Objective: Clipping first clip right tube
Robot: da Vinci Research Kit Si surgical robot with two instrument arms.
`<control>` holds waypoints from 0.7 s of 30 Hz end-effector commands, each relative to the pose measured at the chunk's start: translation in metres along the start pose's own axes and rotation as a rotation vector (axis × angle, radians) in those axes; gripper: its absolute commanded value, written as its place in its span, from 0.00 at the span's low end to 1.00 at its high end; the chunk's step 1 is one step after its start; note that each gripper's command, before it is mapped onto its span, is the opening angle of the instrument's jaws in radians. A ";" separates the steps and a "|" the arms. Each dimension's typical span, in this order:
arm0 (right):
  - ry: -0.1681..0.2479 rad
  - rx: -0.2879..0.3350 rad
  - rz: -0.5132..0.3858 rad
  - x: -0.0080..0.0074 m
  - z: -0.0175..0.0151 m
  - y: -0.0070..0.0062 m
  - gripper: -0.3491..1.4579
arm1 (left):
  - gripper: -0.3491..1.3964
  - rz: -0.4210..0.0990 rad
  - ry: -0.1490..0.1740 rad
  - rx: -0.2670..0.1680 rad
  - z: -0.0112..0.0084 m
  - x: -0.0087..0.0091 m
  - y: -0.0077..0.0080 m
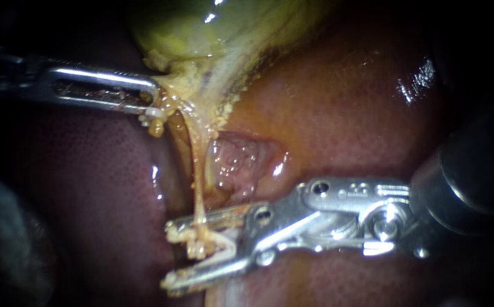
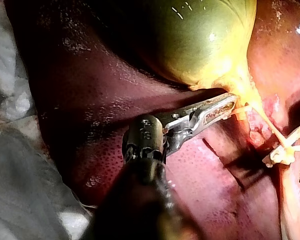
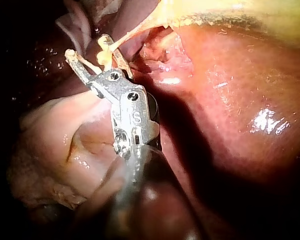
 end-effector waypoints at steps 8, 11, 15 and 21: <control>0.011 -0.025 0.046 -0.0006 -0.0012 0.0007 0.20 | 0.00 0.000 0.000 0.000 0.0000 0.0000 -0.0001; 0.015 -0.033 0.069 -0.0007 -0.0013 0.0007 0.13 | 0.00 0.000 0.000 0.000 0.0000 0.0000 -0.0001; 0.012 -0.032 0.181 -0.0009 -0.0017 0.0005 0.00 | 0.00 0.000 0.000 0.000 0.0000 0.0000 -0.0001; 0.011 -0.032 0.209 -0.0014 -0.0020 0.0008 0.00 | 0.00 0.000 0.000 0.000 0.0001 0.0001 -0.0001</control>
